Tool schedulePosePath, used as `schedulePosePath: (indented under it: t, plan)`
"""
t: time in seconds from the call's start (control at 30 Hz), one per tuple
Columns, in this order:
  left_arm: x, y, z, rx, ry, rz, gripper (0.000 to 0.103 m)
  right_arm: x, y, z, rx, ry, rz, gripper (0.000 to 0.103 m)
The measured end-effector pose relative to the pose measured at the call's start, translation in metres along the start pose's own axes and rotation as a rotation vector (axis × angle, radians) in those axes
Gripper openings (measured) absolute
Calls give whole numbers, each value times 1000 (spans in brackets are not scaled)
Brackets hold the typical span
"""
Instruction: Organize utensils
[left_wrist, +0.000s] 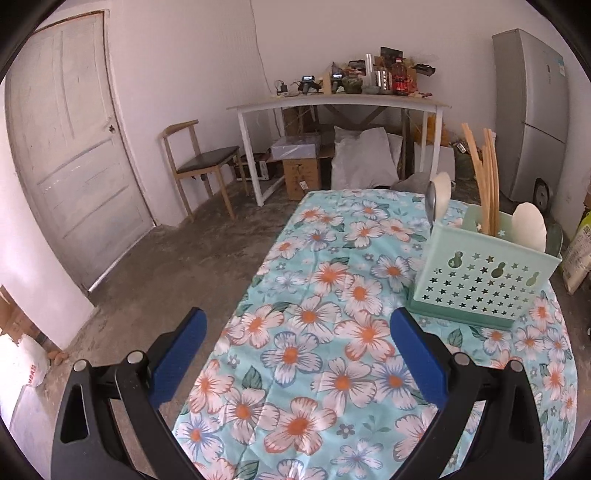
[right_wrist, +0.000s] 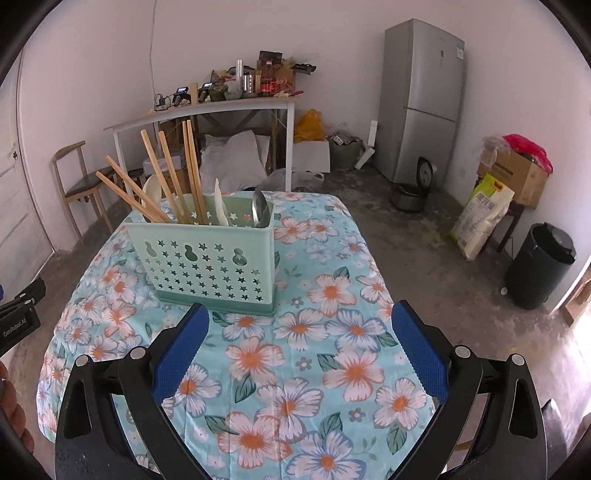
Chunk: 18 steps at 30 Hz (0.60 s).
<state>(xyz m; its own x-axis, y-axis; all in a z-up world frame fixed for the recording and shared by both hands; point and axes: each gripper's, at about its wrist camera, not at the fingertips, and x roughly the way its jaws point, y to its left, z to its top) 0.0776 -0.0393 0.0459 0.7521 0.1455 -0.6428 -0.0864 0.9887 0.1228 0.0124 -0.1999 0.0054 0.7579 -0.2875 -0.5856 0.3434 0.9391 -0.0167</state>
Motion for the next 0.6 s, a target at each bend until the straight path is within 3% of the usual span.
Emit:
schedulePosePath:
  t: [0.27, 0.6]
  plan:
    - [4, -8, 0, 24, -5, -66, 97, 3, 1, 3, -3, 5, -4, 95]
    - [6, -14, 1, 49, -4, -83, 97, 4, 1, 3, -5, 10, -2, 95]
